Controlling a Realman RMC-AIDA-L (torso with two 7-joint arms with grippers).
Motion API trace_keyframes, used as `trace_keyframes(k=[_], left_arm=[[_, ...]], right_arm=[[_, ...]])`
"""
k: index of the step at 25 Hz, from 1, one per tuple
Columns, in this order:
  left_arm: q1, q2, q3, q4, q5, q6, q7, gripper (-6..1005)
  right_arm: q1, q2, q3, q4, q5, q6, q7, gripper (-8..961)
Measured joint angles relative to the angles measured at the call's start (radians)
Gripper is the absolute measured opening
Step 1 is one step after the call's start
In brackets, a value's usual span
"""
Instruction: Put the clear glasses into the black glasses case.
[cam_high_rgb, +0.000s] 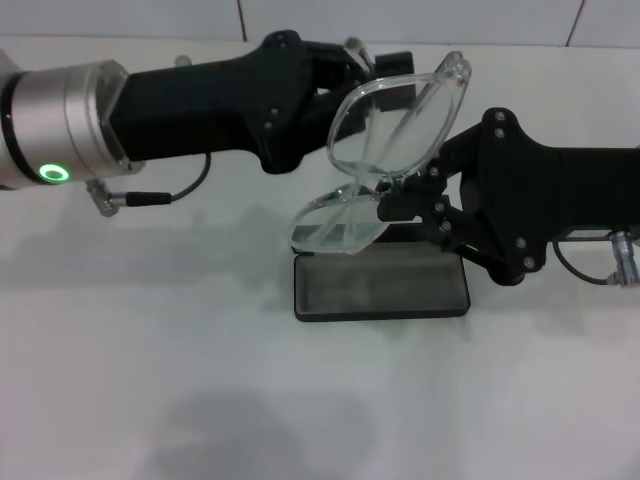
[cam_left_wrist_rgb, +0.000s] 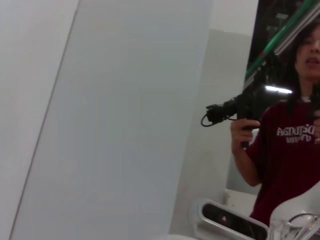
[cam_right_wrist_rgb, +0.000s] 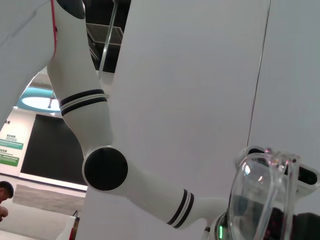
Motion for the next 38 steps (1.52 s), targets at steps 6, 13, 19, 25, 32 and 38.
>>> trace_keyframes(k=[6,13,19,25,32,38], left_arm=[[-0.001,-0.002,0.016,0.000,-0.003,0.000,0.008,95],[0.005,0.002,0.001,-0.002,-0.004,-0.007,0.015,95],[0.033,0.026,-0.079,-0.006,0.004,-0.046,0.046,95],[0.106,0.085,-0.199,0.010,0.002,-0.059,0.056,94],[0.229,0.130,-0.257,0.093,-0.008,-0.055,0.016,94],[0.281,0.116,-0.279,0.109,-0.015,-0.052,0.017,95]], right_arm=[[0.000,0.000,0.002,0.001,0.000,0.000,0.000,49],[0.000,0.000,0.002,0.001,0.001,0.000,0.000,50],[-0.001,-0.001,-0.002,-0.003,0.005,-0.010,0.042,50],[-0.007,-0.009,-0.004,-0.180,-0.090,-0.004,0.372,50],[0.034,-0.007,-0.039,-0.802,-0.546,-0.039,1.036,51],[0.276,-0.005,-0.097,-0.937,-0.860,-0.193,1.396,51]])
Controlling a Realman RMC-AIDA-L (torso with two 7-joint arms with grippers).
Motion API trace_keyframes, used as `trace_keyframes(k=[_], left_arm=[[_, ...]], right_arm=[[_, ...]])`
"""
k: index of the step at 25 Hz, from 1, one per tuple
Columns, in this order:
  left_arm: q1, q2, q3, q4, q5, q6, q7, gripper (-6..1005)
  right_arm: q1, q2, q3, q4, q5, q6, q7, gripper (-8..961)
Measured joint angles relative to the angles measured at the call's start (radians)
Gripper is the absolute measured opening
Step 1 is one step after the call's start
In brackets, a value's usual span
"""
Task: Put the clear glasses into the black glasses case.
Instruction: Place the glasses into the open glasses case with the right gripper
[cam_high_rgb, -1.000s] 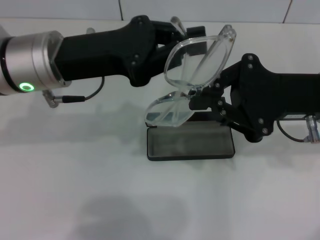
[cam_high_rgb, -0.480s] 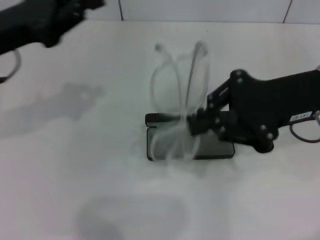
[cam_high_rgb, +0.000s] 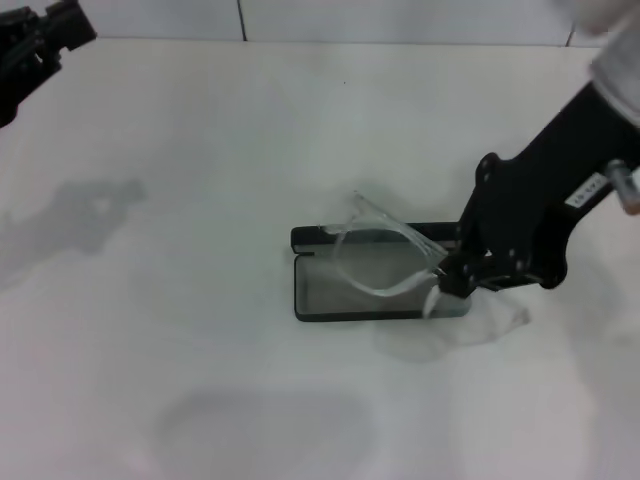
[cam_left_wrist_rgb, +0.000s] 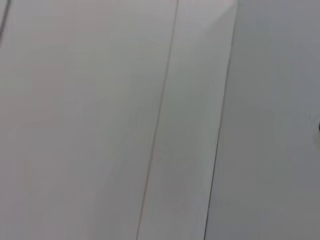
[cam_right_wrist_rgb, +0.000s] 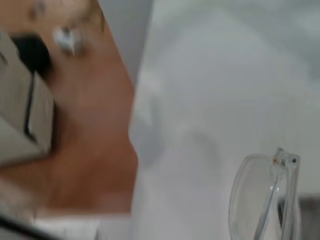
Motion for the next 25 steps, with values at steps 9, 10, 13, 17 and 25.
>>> trace_keyframes(k=[9,10,13,17,25], left_arm=[[0.030,-0.022,-0.001,-0.005,-0.003,0.012,0.005,95],[0.031,-0.023,-0.001,-0.005,-0.004,0.013,0.006,96],[0.032,-0.023,-0.001,-0.005,-0.003,0.013,0.005,96],[0.032,-0.024,-0.002,-0.005,0.001,0.014,0.005,97],[0.034,-0.024,0.007,-0.005,0.056,0.046,0.039,99]], right_arm=[[0.255,0.014,-0.316,0.278,-0.193,0.097,0.080,51],[0.265,0.014,-0.345,0.293,-0.193,0.125,0.080,51],[0.275,0.014,-0.406,0.311,-0.190,0.192,0.079,51],[0.277,0.014,-0.502,0.321,-0.188,0.270,0.077,52],[0.285,0.014,-0.637,0.325,-0.212,0.362,0.072,52]])
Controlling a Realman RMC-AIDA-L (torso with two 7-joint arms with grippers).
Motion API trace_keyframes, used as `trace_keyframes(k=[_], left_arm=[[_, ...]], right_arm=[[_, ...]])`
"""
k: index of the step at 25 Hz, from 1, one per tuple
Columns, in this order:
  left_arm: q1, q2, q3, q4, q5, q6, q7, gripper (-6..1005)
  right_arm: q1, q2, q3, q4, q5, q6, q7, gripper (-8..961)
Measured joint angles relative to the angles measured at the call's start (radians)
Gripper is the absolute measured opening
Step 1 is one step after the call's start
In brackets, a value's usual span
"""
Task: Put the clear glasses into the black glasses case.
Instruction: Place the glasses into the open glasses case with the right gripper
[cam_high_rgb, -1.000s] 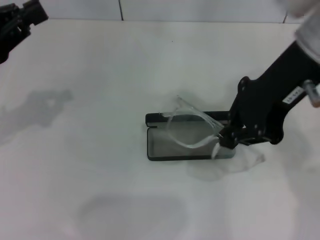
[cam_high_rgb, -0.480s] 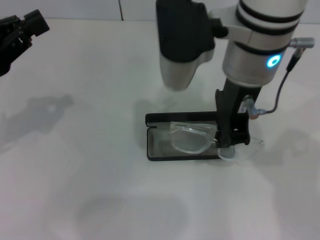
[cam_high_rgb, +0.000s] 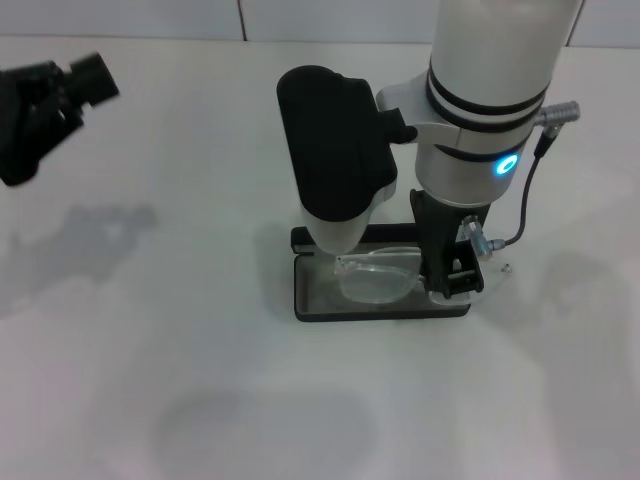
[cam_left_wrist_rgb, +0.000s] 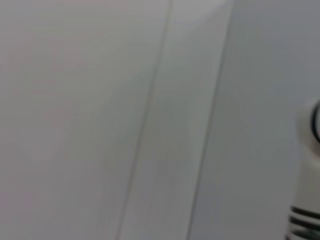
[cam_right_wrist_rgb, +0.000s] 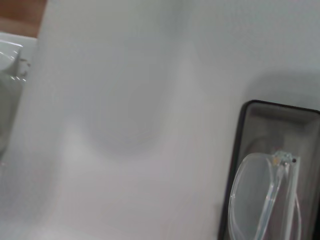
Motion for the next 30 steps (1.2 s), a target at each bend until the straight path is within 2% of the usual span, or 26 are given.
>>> trace_keyframes(k=[7,15,16,28,30], left_arm=[[0.009,0.017,0.002,0.006,0.141,0.062,0.007,100],[0.064,0.047,0.002,0.011,0.227,0.093,0.016,102],[0.088,0.055,0.002,0.012,0.263,0.126,0.018,102],[0.111,0.034,0.020,0.004,0.320,0.182,0.046,105],[0.110,0.034,0.036,0.003,0.320,0.188,0.046,137]], right_arm=[[0.002,0.000,-0.013,0.002,-0.010,0.023,-0.003,52],[0.000,0.000,-0.024,0.003,-0.016,0.053,-0.011,53],[-0.001,0.000,-0.024,0.003,-0.016,0.056,-0.015,53],[-0.004,0.000,-0.036,0.045,0.000,0.103,-0.080,53],[-0.008,0.000,-0.036,0.046,0.006,0.109,-0.093,53]])
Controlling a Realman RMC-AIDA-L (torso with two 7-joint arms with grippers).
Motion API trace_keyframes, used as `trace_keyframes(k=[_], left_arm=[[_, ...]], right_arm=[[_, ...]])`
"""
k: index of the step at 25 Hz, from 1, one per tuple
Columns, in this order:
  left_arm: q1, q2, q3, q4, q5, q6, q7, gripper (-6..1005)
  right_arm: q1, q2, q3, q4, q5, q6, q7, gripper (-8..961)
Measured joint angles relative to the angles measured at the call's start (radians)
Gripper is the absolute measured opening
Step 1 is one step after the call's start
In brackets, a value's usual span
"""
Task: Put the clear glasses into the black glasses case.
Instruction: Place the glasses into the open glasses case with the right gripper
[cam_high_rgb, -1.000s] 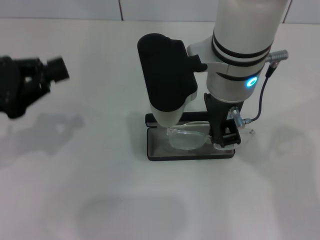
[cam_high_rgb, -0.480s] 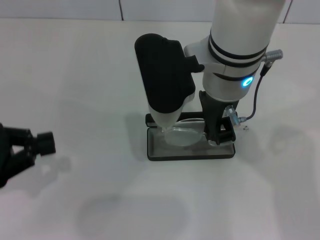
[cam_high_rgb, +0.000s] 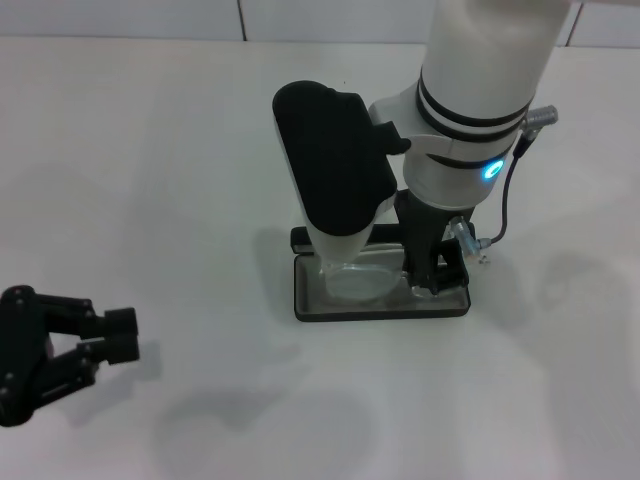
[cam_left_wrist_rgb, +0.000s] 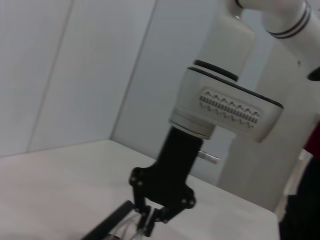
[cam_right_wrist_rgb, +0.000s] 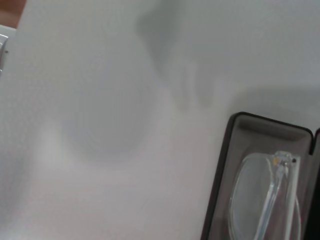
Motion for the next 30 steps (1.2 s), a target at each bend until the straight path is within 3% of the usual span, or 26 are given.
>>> trace_keyframes(k=[3,30], left_arm=[[-0.005,0.000,0.029,-0.003,-0.003,0.003,0.000,186],[-0.048,0.006,0.103,-0.046,-0.033,0.008,0.004,187]], right_arm=[[-0.003,0.000,0.000,0.009,0.004,0.006,-0.017,54],[0.005,0.000,0.010,0.087,0.033,0.078,-0.082,55]])
